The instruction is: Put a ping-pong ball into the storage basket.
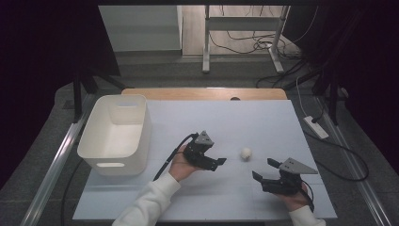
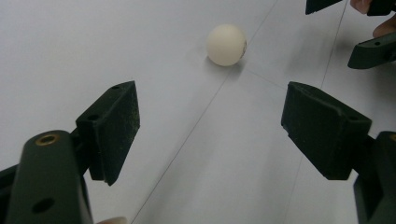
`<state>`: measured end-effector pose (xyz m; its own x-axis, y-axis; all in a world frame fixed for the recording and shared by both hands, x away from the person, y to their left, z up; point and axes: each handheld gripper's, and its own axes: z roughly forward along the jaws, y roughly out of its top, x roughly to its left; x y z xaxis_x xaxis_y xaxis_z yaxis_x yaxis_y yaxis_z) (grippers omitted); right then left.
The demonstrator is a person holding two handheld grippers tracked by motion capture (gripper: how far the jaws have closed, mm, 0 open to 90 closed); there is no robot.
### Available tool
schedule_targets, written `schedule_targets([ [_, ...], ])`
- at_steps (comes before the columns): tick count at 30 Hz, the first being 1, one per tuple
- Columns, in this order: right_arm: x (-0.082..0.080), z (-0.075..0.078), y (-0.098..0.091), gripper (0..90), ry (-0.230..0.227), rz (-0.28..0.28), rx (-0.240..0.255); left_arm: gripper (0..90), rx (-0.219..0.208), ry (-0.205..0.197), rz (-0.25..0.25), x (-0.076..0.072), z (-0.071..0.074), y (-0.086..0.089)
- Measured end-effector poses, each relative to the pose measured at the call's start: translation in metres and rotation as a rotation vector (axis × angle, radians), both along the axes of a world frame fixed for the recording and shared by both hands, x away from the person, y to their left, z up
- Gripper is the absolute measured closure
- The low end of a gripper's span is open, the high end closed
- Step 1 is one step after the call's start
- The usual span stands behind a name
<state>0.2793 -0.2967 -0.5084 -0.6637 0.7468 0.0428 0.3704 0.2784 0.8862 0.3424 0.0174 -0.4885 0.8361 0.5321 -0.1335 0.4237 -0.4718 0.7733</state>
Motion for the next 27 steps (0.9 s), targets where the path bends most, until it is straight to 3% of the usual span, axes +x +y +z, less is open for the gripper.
schedule_targets([
  [27,0.0,0.0,0.0,17.8,0.002,0.0,0.004,19.8,-0.01,0.016,-0.043,0.012,-0.005,-0.019],
])
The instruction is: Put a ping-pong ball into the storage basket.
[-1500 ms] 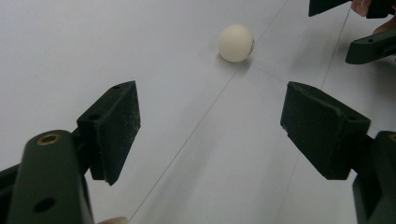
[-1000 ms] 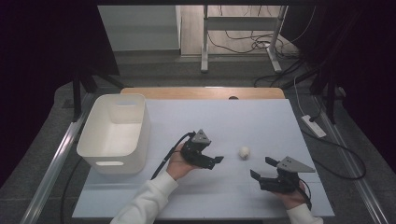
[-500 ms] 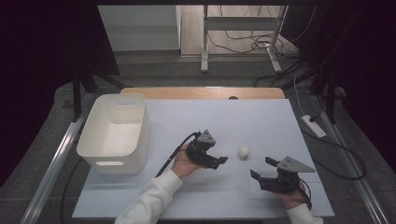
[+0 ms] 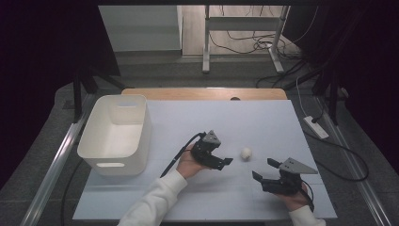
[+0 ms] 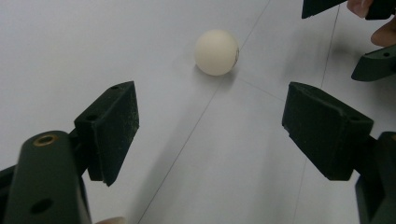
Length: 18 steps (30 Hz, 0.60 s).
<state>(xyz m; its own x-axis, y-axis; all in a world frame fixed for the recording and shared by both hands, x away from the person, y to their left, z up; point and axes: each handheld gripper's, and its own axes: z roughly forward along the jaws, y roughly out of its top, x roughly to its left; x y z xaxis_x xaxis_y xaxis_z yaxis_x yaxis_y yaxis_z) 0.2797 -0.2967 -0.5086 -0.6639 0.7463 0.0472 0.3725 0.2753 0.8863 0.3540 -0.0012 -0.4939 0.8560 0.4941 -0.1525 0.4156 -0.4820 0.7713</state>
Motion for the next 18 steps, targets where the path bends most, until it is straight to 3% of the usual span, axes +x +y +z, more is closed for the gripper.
schedule_targets([
  [18,0.0,0.0,0.0,17.8,-0.003,0.002,0.002,19.8,-0.007,0.014,-0.021,0.009,-0.003,-0.016],
])
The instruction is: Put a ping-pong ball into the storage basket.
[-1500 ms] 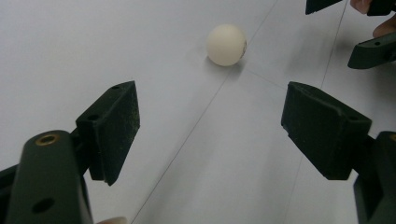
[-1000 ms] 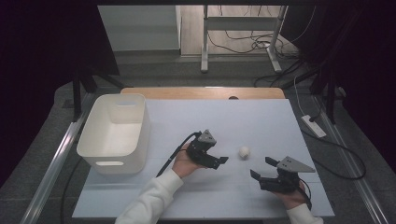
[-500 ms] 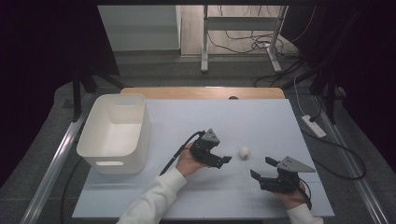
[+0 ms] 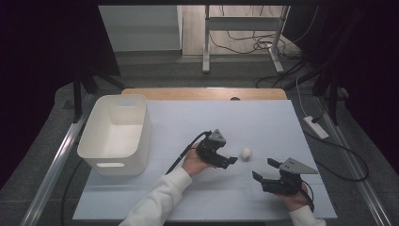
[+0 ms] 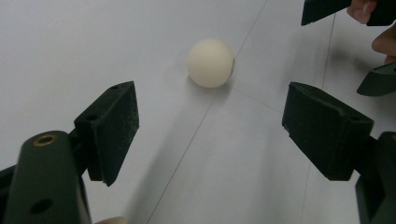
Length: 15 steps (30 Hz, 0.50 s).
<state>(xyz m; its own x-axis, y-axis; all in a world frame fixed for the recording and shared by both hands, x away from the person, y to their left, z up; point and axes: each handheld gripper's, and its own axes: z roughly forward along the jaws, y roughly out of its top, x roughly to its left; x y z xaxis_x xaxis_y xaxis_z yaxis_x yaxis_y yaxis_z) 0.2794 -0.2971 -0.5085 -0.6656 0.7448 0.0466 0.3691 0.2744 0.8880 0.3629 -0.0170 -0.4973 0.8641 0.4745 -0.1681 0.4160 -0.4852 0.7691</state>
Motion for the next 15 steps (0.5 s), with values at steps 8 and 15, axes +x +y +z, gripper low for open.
schedule_targets([
  [8,0.0,0.0,0.0,17.8,-0.001,0.0,0.0,19.8,0.001,0.004,-0.004,0.003,-0.003,-0.005],
  [15,0.0,0.0,0.0,17.8,-0.002,0.001,0.0,19.8,0.009,0.004,-0.009,0.005,-0.005,-0.012],
])
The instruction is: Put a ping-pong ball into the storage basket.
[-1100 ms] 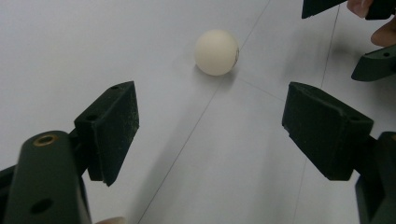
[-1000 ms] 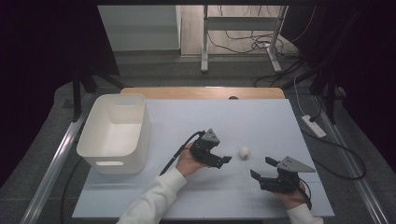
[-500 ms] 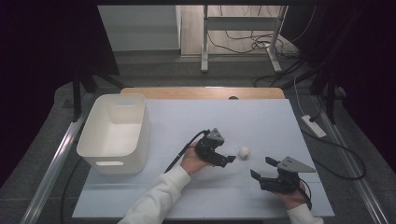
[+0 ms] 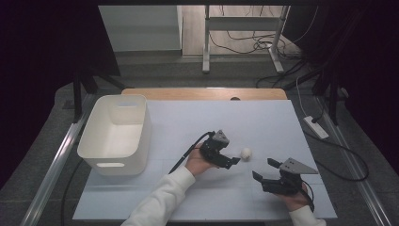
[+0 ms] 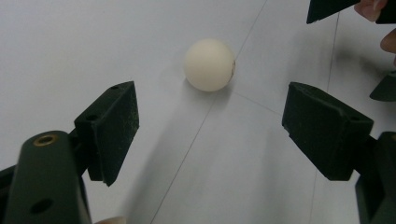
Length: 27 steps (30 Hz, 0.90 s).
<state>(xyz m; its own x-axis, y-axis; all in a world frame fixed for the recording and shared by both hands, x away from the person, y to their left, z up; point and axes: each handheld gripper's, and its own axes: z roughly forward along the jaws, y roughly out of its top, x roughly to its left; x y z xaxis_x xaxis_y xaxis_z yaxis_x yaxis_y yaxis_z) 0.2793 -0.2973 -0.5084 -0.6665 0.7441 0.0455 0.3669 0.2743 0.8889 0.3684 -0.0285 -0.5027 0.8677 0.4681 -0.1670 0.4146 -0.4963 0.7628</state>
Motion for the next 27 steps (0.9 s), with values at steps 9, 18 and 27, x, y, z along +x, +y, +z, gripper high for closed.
schedule_targets([
  [9,0.0,0.0,0.0,17.8,-0.001,0.001,-0.001,20.2,0.01,0.0,-0.002,0.004,-0.004,-0.005],
  [18,0.0,0.0,0.0,17.8,-0.002,0.003,0.0,20.5,0.007,-0.006,-0.011,0.007,-0.008,-0.016],
  [27,-0.001,0.0,0.0,17.8,-0.002,0.003,0.0,21.1,0.009,-0.012,-0.032,0.012,-0.011,-0.024],
])
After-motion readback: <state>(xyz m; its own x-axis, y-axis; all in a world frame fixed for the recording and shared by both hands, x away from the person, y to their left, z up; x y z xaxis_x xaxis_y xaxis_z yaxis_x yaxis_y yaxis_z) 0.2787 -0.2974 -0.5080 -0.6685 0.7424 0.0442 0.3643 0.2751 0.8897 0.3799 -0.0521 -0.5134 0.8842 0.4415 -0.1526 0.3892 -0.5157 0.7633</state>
